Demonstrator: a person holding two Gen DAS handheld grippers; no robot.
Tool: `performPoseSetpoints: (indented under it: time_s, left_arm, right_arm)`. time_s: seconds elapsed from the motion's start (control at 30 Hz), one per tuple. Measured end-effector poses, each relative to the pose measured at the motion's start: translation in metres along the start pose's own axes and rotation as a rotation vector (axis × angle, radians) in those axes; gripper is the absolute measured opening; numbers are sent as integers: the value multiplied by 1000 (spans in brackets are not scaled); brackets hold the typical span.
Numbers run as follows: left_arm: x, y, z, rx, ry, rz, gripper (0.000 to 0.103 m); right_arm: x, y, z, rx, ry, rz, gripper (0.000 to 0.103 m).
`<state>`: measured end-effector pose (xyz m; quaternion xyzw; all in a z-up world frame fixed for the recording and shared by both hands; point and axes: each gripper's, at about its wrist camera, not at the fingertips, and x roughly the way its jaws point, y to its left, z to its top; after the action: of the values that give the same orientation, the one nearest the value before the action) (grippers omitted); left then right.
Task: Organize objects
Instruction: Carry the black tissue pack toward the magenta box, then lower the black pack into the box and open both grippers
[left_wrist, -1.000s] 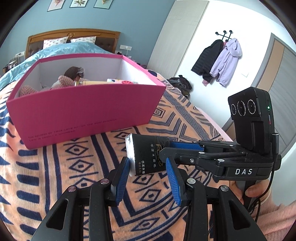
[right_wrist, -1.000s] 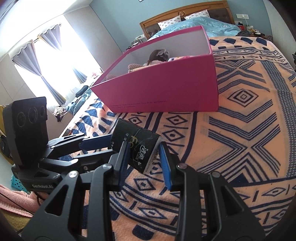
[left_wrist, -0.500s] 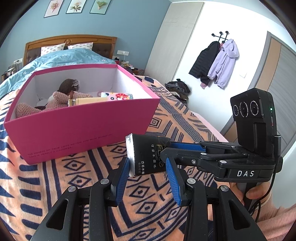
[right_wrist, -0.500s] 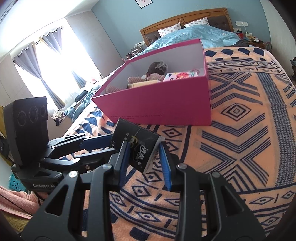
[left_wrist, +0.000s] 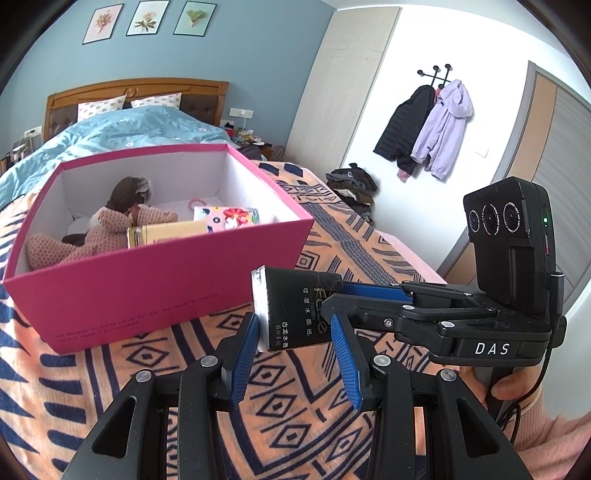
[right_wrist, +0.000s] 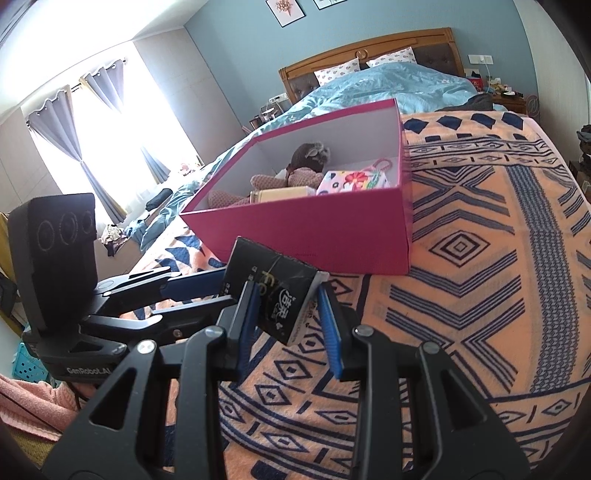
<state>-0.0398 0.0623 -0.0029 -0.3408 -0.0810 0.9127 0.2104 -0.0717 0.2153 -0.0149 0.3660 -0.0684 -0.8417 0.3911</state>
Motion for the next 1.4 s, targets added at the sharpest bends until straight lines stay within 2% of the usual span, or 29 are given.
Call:
performPoseSetpoints:
  time_s: [0.93,1.07,1.4]
  left_arm:
    - [10,6,36,0,-48,-16,40]
    - [12,8,38,-2,-48,-17,40]
    - [16,12,46,-12,-54,-20,40]
  right_arm:
    - [-3,-11,37,-33,-54,-28,36]
    - [-2,-13,41,-34,-54,-28,33]
    - [0,-15,48,-44,-61,-39,32]
